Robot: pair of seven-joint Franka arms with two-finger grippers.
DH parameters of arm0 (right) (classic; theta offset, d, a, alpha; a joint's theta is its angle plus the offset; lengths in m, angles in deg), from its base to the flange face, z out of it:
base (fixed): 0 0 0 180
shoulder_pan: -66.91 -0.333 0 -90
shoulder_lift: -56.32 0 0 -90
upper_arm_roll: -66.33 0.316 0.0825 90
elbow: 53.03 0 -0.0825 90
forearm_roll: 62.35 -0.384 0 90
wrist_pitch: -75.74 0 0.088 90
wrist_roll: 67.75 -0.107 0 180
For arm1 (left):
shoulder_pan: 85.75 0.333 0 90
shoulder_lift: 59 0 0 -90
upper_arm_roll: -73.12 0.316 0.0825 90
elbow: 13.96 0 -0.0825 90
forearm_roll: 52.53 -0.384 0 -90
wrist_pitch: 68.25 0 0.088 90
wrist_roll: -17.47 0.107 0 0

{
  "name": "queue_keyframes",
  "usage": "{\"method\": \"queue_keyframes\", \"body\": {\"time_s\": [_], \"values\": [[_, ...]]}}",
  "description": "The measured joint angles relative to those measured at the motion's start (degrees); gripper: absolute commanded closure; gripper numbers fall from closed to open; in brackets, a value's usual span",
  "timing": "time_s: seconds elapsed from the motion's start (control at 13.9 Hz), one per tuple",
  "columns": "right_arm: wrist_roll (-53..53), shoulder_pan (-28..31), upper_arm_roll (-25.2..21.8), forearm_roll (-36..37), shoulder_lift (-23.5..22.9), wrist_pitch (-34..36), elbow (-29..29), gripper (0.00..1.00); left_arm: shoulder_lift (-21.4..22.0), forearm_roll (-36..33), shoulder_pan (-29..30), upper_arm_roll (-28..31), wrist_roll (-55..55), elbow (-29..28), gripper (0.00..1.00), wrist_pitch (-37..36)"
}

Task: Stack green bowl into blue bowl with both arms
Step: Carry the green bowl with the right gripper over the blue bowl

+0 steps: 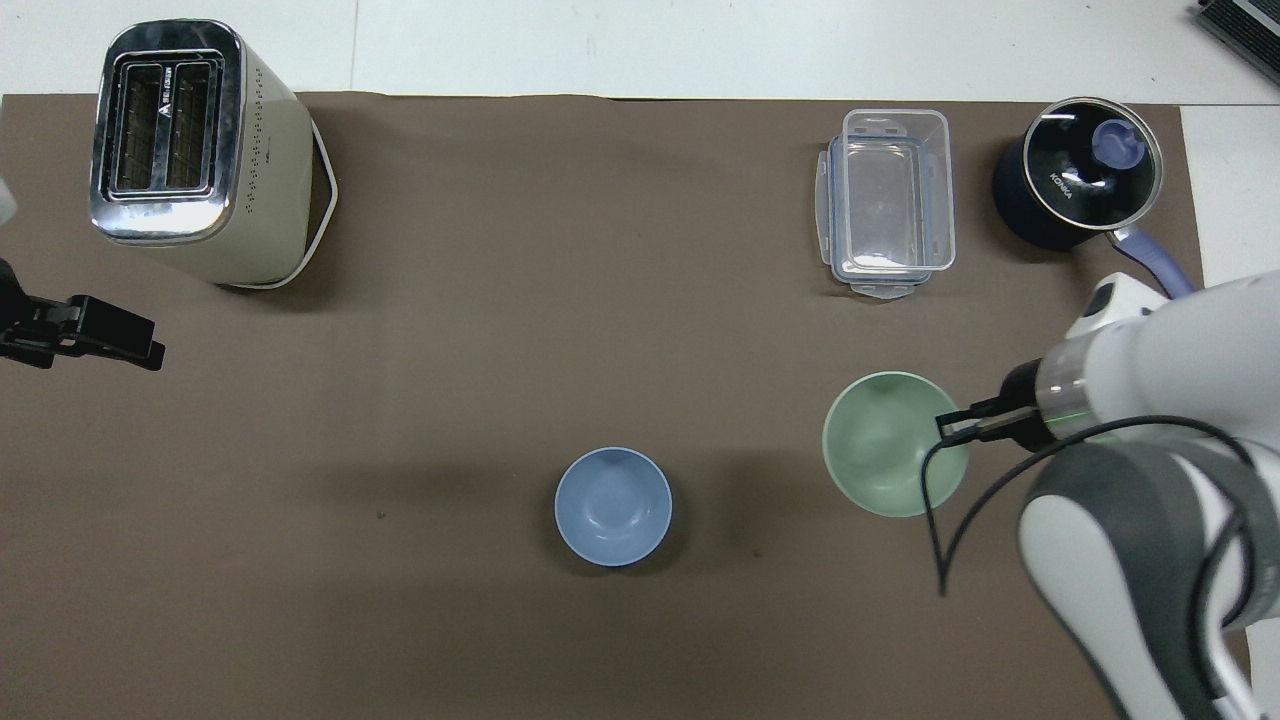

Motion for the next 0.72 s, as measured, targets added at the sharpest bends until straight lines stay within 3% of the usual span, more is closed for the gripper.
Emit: {"method": "queue_keyframes", "body": {"time_s": [0.36,0.72], "values": [[-19.8,-16.9,0.3,0.0,-3.6,-8.7,-0.5,1.0,0.0,0.0,0.0,0.0,0.0,0.0,0.0,0.0],[-25.2,-22.5,0.3,0.0,-8.9,-15.3,-1.3,1.0,0.0,0.0,0.0,0.0,0.0,0.0,0.0,0.0]]}}
